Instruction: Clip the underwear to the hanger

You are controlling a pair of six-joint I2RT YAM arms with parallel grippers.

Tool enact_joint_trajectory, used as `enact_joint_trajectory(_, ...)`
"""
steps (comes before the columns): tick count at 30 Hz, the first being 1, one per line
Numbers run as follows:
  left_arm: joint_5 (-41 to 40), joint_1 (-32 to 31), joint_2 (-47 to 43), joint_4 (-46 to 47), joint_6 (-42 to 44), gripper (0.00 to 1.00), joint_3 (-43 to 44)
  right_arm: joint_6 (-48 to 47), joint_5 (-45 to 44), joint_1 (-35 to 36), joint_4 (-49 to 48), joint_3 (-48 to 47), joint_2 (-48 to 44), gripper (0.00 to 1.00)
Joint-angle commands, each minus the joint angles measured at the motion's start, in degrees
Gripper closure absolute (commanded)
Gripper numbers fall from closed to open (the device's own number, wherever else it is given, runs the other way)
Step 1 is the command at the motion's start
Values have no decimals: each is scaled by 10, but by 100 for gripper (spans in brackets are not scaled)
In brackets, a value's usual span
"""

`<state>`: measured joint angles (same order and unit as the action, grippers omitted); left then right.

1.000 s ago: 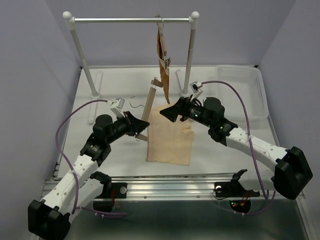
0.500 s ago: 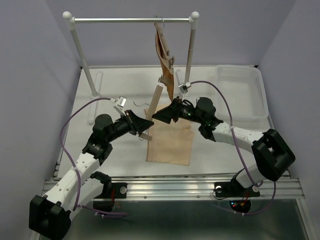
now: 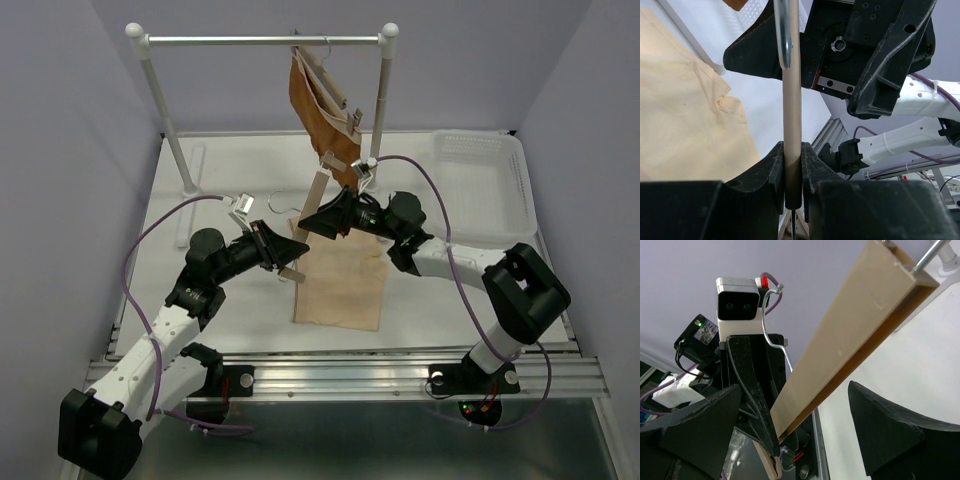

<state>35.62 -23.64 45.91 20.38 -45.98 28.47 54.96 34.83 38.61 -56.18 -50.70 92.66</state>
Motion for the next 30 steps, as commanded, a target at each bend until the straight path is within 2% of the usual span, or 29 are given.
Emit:
enact_joint_trajectory(1, 20, -2, -3, 46, 1, 100, 1, 31, -9, 1, -103, -27, 8, 12)
enact_joint_trajectory(5, 18, -2, -6, 49, -3, 100, 2, 40, -13, 1, -113, -31, 14, 28)
enact_joint_trajectory(10, 22, -2, -13, 58, -6, 100, 4, 59, -13, 1, -146, -29, 24, 40)
enact_joint_trajectory(11, 22, -2, -13, 57, -7, 100, 4, 65, -13, 1, -149, -31, 27, 46)
enact_joint_trajectory(13, 24, -2, -13, 59, -7, 100, 4, 75, -9, 1, -163, -34, 35, 52)
enact_joint_trajectory(21, 44, -1, -1, 67, -4, 100, 9, 116, 4, 1, -229, -41, 62, 71)
enact_joint_trajectory(22, 44, -2, -2, 67, -4, 100, 8, 123, 4, 1, -235, -40, 64, 74)
enact_joint_trajectory(23, 45, -2, -2, 67, -3, 100, 9, 124, 7, 1, -242, -40, 66, 84)
enact_joint_trajectory(26, 46, -2, -2, 60, -3, 100, 11, 128, 9, 1, -247, -39, 64, 99)
enact_joint_trajectory(30, 39, -2, 1, 29, 11, 52, 26, 111, 3, 1, -228, -30, 51, 99)
